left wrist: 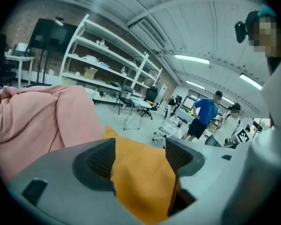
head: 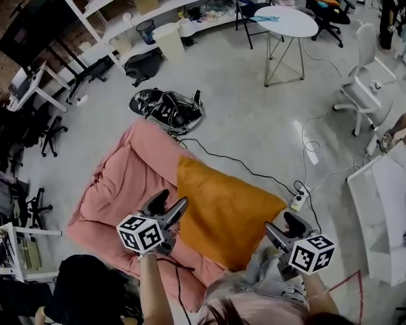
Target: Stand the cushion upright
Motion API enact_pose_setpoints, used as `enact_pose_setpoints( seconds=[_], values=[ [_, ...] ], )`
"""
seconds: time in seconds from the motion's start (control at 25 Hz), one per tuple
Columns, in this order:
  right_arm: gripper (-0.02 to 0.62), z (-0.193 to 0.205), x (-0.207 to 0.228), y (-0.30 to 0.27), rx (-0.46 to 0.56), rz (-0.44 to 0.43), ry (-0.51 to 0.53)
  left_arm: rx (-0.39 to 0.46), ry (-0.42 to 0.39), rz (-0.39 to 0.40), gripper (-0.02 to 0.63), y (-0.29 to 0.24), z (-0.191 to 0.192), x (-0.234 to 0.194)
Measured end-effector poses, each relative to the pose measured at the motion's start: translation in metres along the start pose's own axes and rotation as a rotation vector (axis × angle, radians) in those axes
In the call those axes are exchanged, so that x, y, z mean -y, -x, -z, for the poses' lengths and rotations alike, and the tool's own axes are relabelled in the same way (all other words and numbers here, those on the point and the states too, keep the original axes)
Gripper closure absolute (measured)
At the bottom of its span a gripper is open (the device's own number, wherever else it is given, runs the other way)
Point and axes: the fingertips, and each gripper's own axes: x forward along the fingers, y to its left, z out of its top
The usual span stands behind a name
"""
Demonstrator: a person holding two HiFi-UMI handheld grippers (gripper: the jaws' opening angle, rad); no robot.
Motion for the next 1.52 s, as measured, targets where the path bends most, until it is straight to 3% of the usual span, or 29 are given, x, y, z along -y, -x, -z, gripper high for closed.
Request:
enact_pose_setpoints(
  seconds=[0.16, 0.32, 0.96, 1.24, 1.52],
  values=[
    [0.261, 0.008, 0.003, -0.011, -0.024, 0.021, -0.026, -0.059, -0.008, 0.028, 0.268, -0.015, 0.005, -0.011],
    [0.254, 0.017, 0.009, -0.019, -0.049, 0.036, -0.063, -0.065, 0.024, 0.046, 0.233, -0.029, 0.006, -0.023],
    [0.242, 0.040, 0.025, -0.044, -0.106, 0.108, -0.154, -0.218, 0.061, 0.104, 0.170, -0.079, 0.032, -0.062],
    [0.236, 0.050, 0.019, -0.062, -0.151, 0.101, -0.157, -0.335, 0.091, 0.203, 0.095, -0.098, 0.048, -0.062],
    [0.235, 0.051, 0.033, -0.069, -0.171, 0.146, -0.165, -0.421, 0.098, 0.238, 0.084, -0.113, 0.064, -0.064]
  ],
)
